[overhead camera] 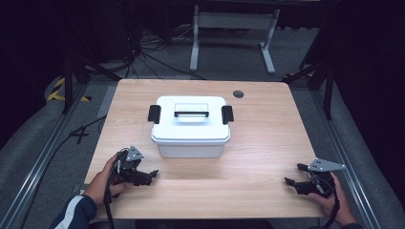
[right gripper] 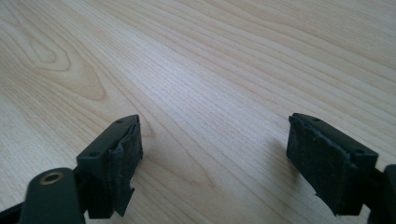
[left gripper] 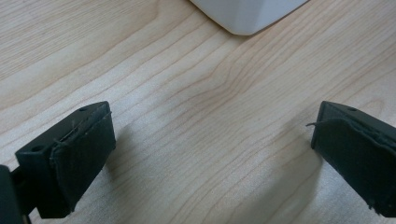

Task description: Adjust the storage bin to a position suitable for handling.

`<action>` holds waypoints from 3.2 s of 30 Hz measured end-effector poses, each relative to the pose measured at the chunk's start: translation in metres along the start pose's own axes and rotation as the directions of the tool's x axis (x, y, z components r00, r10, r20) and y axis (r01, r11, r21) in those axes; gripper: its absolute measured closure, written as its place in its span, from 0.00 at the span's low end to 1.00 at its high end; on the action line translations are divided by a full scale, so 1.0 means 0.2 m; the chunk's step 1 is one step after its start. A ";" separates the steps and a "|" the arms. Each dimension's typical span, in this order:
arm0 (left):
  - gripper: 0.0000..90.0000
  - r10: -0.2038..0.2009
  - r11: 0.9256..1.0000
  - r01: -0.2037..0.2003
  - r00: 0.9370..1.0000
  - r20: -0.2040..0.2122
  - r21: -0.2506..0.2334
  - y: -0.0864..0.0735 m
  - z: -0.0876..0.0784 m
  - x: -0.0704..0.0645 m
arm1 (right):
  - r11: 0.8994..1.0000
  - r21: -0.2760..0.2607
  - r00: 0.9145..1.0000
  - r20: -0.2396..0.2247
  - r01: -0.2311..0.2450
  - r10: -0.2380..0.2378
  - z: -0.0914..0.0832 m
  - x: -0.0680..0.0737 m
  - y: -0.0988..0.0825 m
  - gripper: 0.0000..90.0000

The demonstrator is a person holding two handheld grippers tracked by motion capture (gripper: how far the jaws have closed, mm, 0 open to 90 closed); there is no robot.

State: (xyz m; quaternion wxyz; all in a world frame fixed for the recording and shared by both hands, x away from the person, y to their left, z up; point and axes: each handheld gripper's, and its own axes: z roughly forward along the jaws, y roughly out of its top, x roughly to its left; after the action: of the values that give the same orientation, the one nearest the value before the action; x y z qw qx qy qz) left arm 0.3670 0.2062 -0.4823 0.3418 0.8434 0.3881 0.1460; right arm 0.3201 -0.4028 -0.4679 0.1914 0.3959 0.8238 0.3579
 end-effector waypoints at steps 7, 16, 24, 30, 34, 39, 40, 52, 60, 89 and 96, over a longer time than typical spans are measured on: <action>0.01 0.020 1.000 -0.020 1.000 0.016 0.000 0.00 0.00 0.01 | 1.000 0.002 1.000 -0.002 0.004 -0.004 0.00 0.00 0.00 0.20; 0.01 0.095 0.995 -0.095 0.992 0.079 -0.002 0.00 0.00 0.03 | 0.999 0.037 1.000 0.007 -0.005 0.005 0.02 -0.01 0.04 0.20; 0.01 0.174 0.985 -0.174 0.972 0.156 -0.014 0.00 0.00 0.01 | 0.981 0.187 0.998 -0.046 0.058 -0.051 0.03 -0.03 0.13 0.19; 0.01 0.171 0.985 -0.170 0.973 0.157 -0.015 0.00 0.00 0.01 | 0.982 0.170 0.996 -0.053 0.086 -0.078 0.05 -0.04 0.22 0.27; 0.01 0.169 0.986 -0.169 0.973 0.156 -0.014 0.00 0.00 0.01 | 0.983 0.149 0.993 -0.070 0.107 -0.097 0.03 -0.03 0.28 0.30; 0.01 0.169 0.985 -0.170 0.973 0.156 -0.012 0.00 0.00 0.01 | 0.978 0.139 0.986 -0.090 0.154 -0.142 0.02 -0.03 0.38 0.31; 0.01 0.169 0.985 -0.169 0.973 0.156 -0.012 0.00 0.00 0.01 | 0.974 0.143 0.982 -0.093 0.174 -0.162 0.01 -0.03 0.41 0.32; 0.01 0.167 0.986 -0.167 0.974 0.153 -0.013 0.00 0.00 0.01 | 0.953 0.068 0.952 -0.107 0.295 -0.287 0.01 0.04 0.75 0.37; 0.01 0.167 0.986 -0.167 0.974 0.152 -0.013 0.00 0.00 0.01 | 0.928 0.060 0.925 -0.124 0.369 -0.359 0.01 0.12 0.94 0.41; 0.00 0.171 0.985 -0.172 0.972 0.159 -0.012 0.00 0.00 0.01 | 0.828 0.049 0.823 -0.161 0.558 -0.545 0.08 0.40 1.47 0.45; 0.00 0.172 0.985 -0.172 0.972 0.159 -0.012 0.00 0.00 0.01 | 0.805 0.069 0.802 -0.180 0.589 -0.570 0.15 0.46 1.54 0.46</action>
State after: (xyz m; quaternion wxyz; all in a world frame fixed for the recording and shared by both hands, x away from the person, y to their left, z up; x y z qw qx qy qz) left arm 0.3682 0.2082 -0.4825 0.3570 0.8831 0.2853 0.1067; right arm 0.4404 -0.1852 -0.2628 0.2046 0.1077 0.9375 0.2600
